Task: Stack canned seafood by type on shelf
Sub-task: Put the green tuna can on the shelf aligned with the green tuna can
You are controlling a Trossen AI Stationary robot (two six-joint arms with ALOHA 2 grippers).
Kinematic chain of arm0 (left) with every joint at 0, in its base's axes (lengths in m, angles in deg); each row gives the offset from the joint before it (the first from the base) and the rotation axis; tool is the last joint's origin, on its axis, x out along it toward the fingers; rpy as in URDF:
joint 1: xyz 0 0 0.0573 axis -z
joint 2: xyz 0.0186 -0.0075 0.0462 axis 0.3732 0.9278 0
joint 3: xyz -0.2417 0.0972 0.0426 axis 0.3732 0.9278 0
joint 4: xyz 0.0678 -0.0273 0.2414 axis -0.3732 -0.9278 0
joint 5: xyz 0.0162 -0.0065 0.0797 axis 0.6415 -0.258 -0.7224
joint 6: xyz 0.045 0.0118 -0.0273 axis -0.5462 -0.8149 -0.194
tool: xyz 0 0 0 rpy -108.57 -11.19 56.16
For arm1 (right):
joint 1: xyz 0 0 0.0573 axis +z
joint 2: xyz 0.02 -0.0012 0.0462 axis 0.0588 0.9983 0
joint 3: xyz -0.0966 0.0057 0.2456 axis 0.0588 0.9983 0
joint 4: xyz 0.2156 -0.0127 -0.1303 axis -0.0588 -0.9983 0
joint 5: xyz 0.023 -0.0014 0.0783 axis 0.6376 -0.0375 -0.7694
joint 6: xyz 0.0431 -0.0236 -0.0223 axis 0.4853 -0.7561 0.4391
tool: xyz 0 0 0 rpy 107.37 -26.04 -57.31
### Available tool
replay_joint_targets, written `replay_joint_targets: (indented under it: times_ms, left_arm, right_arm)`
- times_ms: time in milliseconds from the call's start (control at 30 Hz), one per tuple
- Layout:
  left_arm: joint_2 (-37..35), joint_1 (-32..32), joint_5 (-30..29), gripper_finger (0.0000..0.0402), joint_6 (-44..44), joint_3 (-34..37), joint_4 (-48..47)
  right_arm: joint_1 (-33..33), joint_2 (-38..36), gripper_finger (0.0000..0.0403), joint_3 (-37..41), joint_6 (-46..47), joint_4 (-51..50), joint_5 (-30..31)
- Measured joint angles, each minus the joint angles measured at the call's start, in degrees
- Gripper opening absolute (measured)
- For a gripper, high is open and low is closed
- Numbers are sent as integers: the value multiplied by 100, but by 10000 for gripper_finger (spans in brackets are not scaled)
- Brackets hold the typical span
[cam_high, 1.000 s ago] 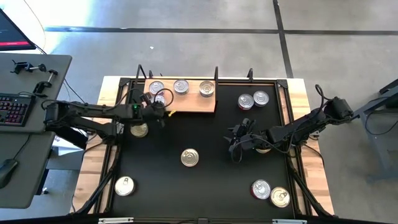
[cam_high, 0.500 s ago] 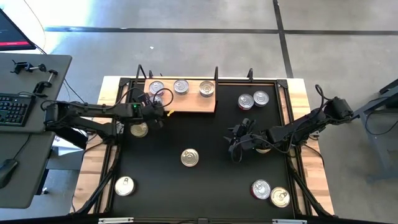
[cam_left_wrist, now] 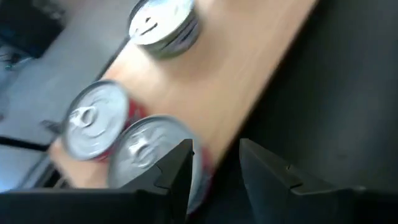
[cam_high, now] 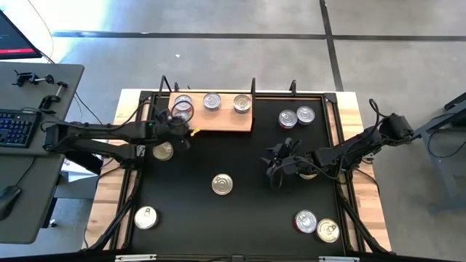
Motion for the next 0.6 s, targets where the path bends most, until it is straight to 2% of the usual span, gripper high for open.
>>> replay_joint_targets:
  times_ms: [233, 433, 600]
  left_arm:
    - [-667, 1016, 719, 120, 412, 45, 235]
    - [-547, 2234, 676, 104, 344, 358, 1018]
    - [-223, 3092, 303, 91, 289, 773, 2241]
  right_arm:
    - [114, 2, 213, 0, -267, 355, -55]
    - [291, 3, 213, 0, -710, 774, -63]
    - [462, 3, 213, 0, -1121, 1081, -76]
